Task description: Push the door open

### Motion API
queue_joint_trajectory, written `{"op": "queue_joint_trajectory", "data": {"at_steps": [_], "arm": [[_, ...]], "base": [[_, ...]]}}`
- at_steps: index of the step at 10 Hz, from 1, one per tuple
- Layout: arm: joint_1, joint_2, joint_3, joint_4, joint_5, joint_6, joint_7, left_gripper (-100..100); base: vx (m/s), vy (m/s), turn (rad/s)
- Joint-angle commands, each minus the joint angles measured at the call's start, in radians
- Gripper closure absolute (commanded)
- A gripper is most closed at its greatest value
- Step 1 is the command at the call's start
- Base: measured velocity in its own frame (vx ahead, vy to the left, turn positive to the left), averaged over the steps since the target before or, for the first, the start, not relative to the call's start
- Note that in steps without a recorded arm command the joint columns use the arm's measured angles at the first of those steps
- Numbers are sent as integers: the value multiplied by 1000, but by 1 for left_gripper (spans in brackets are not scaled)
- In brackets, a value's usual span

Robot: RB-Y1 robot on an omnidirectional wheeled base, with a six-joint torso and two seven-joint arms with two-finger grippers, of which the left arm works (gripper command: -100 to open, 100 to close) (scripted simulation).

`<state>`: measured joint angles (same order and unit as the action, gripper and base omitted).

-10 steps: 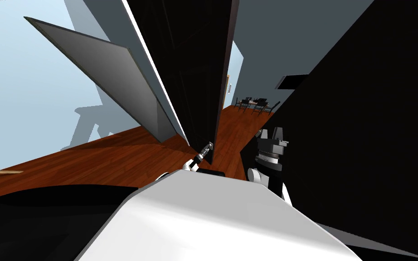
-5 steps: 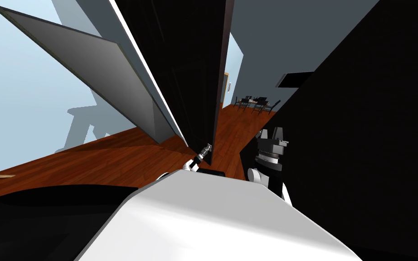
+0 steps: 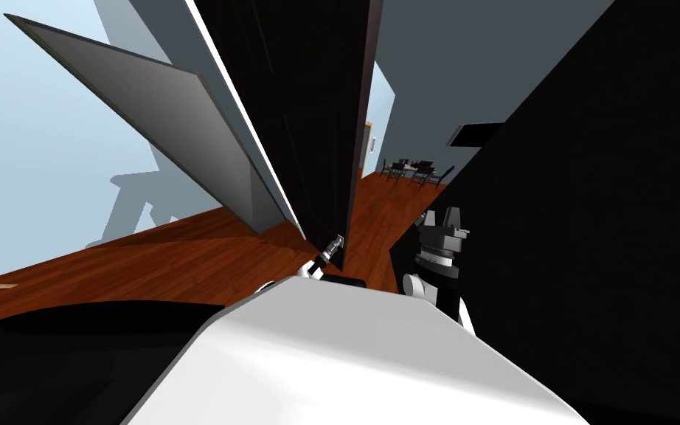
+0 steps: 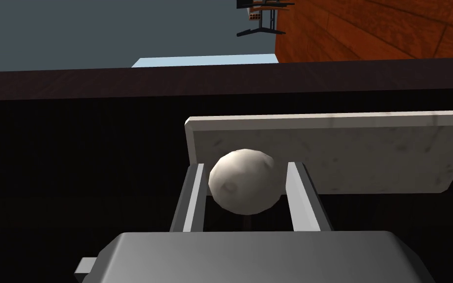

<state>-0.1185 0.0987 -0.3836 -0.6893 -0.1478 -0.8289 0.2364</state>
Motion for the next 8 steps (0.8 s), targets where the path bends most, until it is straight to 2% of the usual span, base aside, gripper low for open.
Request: {"op": "queue_joint_trajectory", "data": {"at_steps": [1,8], "arm": [[-3,4,15,-9,6,3,-8,100],[-11,-8,87,6,37,13,-65,100]], "base": [[153,-97,32],[156,-105,42]]}}
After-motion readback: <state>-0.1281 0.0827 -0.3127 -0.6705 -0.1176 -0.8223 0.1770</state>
